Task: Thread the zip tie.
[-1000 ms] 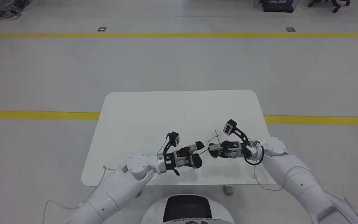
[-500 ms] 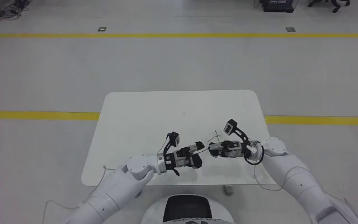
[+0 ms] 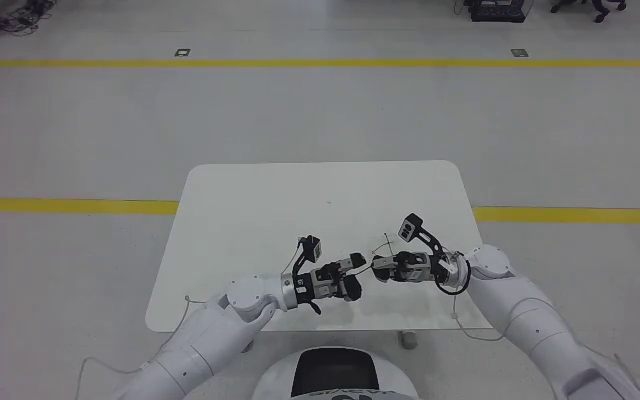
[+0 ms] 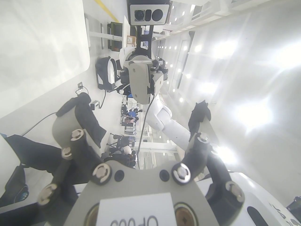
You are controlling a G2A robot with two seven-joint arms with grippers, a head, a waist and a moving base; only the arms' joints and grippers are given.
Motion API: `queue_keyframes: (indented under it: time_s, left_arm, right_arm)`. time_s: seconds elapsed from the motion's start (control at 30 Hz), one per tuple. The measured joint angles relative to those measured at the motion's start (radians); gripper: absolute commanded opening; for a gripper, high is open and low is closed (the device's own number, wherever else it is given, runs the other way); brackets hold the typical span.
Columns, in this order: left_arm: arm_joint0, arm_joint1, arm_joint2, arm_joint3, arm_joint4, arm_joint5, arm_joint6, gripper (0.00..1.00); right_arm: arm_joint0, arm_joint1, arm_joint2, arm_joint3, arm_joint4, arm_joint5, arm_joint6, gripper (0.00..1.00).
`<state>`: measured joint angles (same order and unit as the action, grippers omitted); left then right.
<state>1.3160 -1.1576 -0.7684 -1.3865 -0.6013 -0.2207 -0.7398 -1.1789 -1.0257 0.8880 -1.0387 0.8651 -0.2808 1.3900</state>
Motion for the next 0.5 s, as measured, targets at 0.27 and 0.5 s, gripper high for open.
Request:
queue_keyframes:
  time_s: [0.27, 0.5]
  left_arm:
    - [-0.002, 0.0, 0.001, 0.002, 0.0, 0.001, -0.002, 0.73]
    - [-0.002, 0.001, 0.003, 0.003, 0.001, 0.0, -0.002, 0.56]
  right_arm:
    - [0.0, -0.002, 0.004, 0.001, -0.01, 0.004, 0.0, 0.0]
    - [-0.001, -0.002, 0.006, 0.001, -0.024, 0.007, 0.0, 0.0]
